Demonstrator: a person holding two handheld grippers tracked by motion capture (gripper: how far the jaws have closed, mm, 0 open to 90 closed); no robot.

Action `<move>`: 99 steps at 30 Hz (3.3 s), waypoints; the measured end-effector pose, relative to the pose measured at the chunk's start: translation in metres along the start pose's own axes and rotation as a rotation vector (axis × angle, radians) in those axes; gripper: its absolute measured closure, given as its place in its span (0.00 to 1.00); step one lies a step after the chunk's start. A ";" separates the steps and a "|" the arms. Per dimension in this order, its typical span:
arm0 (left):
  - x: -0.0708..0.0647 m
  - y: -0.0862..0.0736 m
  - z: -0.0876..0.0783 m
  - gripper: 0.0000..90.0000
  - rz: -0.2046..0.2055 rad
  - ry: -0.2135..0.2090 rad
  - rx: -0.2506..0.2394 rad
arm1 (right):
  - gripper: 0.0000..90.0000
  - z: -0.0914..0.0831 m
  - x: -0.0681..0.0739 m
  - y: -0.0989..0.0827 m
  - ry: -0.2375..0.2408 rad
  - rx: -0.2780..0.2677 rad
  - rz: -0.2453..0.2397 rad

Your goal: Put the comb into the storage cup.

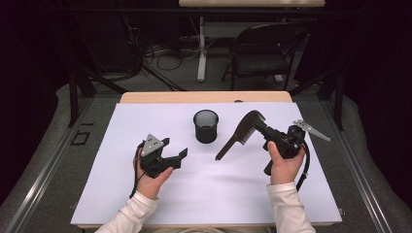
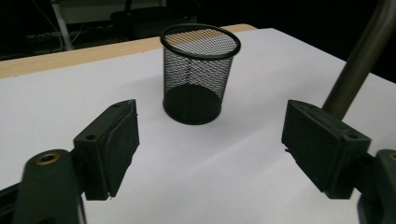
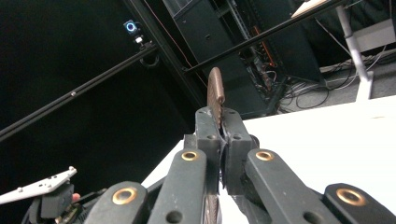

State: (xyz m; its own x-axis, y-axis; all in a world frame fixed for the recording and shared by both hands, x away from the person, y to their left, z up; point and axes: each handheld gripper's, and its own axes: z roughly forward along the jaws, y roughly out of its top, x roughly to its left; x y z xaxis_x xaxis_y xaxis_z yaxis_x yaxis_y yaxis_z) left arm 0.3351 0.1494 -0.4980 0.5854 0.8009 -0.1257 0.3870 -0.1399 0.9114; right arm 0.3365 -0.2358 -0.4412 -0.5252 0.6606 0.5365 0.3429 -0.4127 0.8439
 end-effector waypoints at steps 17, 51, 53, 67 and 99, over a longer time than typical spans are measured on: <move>0.019 0.002 -0.009 0.18 -0.022 -0.003 -0.016 | 0.98 0.000 -0.004 0.002 -0.076 -0.022 -0.063; 0.026 0.001 -0.011 0.18 -0.045 0.002 -0.008 | 0.98 0.057 -0.013 0.057 -0.193 0.136 -0.057; 0.027 0.001 -0.011 0.18 -0.046 0.001 -0.005 | 0.98 0.061 -0.012 0.061 -0.198 0.140 -0.061; 0.027 0.000 -0.010 0.18 -0.051 0.004 -0.002 | 0.98 0.079 -0.017 0.080 -0.239 0.147 -0.021; 0.028 0.000 -0.009 0.18 -0.051 0.000 0.002 | 0.98 0.110 0.004 0.109 -0.300 0.131 -0.085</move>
State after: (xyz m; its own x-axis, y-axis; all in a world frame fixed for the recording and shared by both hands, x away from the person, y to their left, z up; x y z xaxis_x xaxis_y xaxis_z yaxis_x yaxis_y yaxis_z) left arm 0.3448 0.1767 -0.4980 0.5650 0.8070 -0.1716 0.4177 -0.1005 0.9030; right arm 0.4575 -0.2087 -0.3481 -0.3097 0.8525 0.4212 0.4153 -0.2772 0.8664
